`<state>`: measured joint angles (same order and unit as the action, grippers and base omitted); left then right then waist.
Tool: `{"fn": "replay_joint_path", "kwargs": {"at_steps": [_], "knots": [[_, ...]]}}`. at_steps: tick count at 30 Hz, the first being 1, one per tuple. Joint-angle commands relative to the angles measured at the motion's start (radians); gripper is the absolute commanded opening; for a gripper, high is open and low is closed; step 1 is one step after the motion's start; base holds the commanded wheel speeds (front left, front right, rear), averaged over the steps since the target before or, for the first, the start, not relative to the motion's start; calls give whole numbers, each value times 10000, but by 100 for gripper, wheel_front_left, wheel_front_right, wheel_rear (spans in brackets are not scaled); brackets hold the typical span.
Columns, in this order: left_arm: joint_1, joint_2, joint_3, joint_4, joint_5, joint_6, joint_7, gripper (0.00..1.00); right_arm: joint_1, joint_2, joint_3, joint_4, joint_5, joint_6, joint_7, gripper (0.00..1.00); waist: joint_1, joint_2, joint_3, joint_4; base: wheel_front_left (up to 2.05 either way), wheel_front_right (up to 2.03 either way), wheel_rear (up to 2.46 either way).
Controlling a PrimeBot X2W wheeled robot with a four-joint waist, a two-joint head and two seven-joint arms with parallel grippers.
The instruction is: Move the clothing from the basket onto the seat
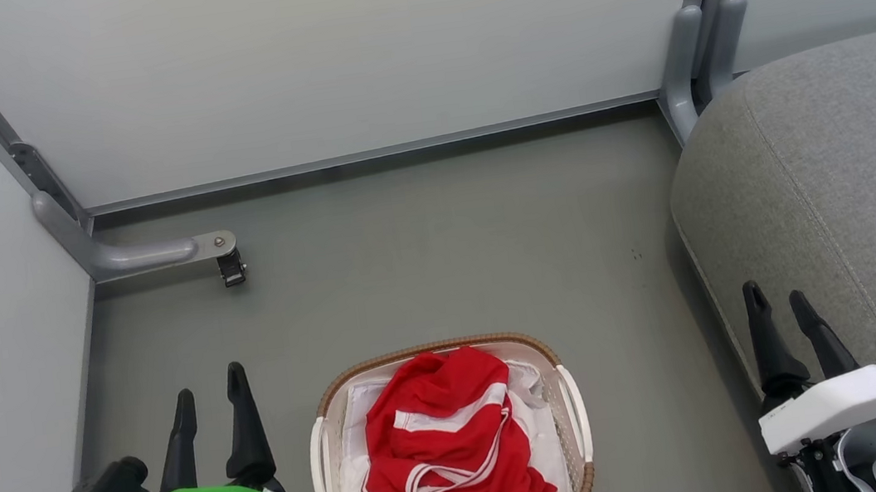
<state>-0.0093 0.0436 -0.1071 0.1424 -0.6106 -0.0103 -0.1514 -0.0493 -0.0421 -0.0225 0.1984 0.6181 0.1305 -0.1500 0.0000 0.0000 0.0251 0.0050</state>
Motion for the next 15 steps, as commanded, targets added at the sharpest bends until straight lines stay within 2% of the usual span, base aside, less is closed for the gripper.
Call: {"fn": "replay_joint_path", "kwargs": {"at_steps": [1,15], "knots": [[58,73,-71,-38,299,37,-84,100,81,-69,32,-122,-313,2,-102,100,0,0,3,1,0,0,0],[195,79,-376,126,1429,160,-412,100,145,-80,80,25,-1927,3,-423,100,0,0,-36,50,0,0,0]]}}
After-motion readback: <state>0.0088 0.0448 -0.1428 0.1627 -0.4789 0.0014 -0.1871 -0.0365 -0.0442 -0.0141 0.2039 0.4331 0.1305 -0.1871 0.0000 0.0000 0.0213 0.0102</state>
